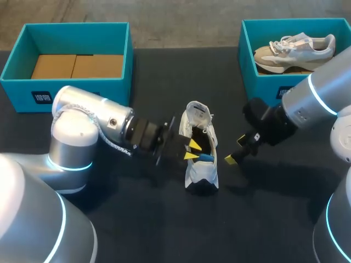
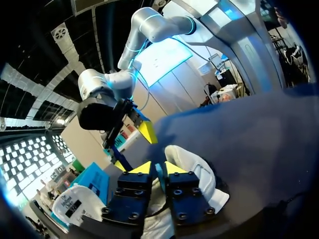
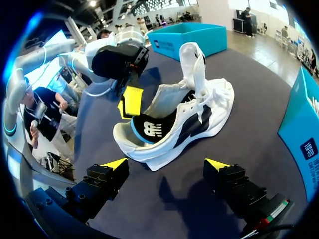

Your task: Take the shoe out of the shoebox, open the shoe tongue, remove and reinsert the insole, then place the shoe into the shoebox

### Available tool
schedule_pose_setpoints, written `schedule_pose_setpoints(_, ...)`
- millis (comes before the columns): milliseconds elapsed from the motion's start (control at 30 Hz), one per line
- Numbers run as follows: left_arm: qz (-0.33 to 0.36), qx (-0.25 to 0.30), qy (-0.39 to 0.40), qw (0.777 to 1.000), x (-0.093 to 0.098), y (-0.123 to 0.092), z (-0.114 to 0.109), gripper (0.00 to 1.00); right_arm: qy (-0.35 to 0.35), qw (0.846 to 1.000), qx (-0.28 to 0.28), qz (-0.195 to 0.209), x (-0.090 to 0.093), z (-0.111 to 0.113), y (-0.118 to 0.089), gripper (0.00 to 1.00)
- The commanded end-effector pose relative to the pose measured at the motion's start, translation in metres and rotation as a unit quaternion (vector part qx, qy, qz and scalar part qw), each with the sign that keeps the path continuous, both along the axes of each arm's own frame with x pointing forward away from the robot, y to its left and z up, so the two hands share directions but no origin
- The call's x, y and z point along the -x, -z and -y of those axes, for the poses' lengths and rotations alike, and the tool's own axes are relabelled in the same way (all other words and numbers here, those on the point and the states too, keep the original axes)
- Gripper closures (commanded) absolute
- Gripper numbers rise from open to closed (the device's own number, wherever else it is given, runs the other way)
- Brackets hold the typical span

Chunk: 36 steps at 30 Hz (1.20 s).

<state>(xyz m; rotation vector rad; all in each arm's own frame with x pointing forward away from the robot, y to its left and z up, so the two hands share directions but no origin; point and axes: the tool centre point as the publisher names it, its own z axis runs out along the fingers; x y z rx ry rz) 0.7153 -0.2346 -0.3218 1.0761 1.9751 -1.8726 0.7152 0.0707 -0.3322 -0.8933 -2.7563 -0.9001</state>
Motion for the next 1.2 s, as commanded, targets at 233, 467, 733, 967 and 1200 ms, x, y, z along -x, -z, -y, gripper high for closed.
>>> schedule_pose_setpoints(233,0.007,0.007,0.007,1.0,0.003,-0.021,-0.008,0.1,0.001,1.0,0.01,0.001,0.001,-0.002,-0.004,0.0)
schedule_pose_setpoints(467,0.004,0.002,0.02,1.0,-0.002,-0.028,-0.012,0.52,0.001,1.0,0.019,-0.005,0.001,0.0,-0.002,0.0)
schedule_pose_setpoints(733,-0.009,-0.044,0.073,0.996,-0.008,-0.039,-0.019,1.0,0.01,1.0,0.016,-0.004,0.005,0.004,-0.002,0.0)
schedule_pose_setpoints(967,0.01,-0.107,0.146,0.983,-0.009,-0.042,-0.027,1.0,0.014,1.0,0.011,-0.002,0.007,0.006,-0.001,0.0)
schedule_pose_setpoints(1200,0.03,-0.142,0.196,0.97,-0.01,-0.046,-0.029,1.0,0.017,1.0,0.007,0.0,0.009,0.007,-0.003,0.0)
